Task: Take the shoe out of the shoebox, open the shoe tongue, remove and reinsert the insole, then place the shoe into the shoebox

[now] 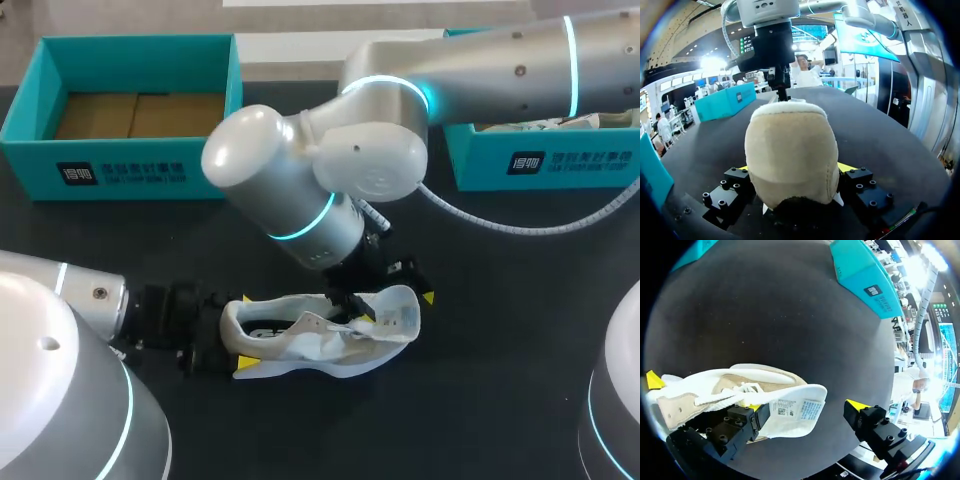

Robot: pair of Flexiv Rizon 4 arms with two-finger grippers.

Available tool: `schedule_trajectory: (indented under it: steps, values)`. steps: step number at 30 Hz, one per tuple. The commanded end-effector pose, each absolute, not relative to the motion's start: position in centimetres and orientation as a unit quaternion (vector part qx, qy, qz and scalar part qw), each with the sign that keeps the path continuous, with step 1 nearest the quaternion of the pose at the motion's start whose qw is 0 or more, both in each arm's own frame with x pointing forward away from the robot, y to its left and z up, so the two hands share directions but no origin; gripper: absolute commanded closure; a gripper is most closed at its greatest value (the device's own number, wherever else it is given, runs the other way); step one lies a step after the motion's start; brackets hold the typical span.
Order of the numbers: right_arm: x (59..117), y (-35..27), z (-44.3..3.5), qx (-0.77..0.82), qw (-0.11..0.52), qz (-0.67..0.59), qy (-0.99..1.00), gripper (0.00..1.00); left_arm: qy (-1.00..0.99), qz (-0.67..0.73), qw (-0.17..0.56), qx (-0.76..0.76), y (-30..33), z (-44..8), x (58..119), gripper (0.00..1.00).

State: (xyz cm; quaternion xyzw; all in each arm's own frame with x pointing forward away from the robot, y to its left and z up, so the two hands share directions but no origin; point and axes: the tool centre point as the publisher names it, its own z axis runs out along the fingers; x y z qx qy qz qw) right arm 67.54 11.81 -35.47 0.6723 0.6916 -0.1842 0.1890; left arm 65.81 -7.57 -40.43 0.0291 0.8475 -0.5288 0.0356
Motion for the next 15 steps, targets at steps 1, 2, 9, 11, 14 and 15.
schedule_trajectory:
  steps: [1,2,9,11,14,15]
  values:
    - [67.2,13.2,-32.6,0.925,0.278,-0.034,0.258,0.00,0.848,-0.529,0.037,0.029,-7.7,-40.7,65.8,1.00]
    - [67.4,13.7,-31.9,0.922,0.282,-0.026,0.264,0.00,0.848,-0.529,0.037,0.029,-7.7,-40.7,65.8,1.00]
    - [69.1,16.6,-28.5,0.883,0.307,0.018,0.354,0.00,0.848,-0.529,0.037,0.029,-7.7,-40.7,65.8,1.00]
    - [69.6,17.4,-27.6,0.871,0.313,0.029,0.378,0.00,0.848,-0.529,0.037,0.029,-7.7,-40.7,65.8,1.00]
    - [70.5,18.6,-26.3,0.854,0.319,0.042,0.410,0.00,0.848,-0.529,0.037,0.029,-7.7,-40.7,65.8,1.00]
    - [70.7,19.1,-25.9,0.846,0.320,0.045,0.423,0.00,0.848,-0.529,0.037,0.029,-7.7,-40.7,65.8,1.00]
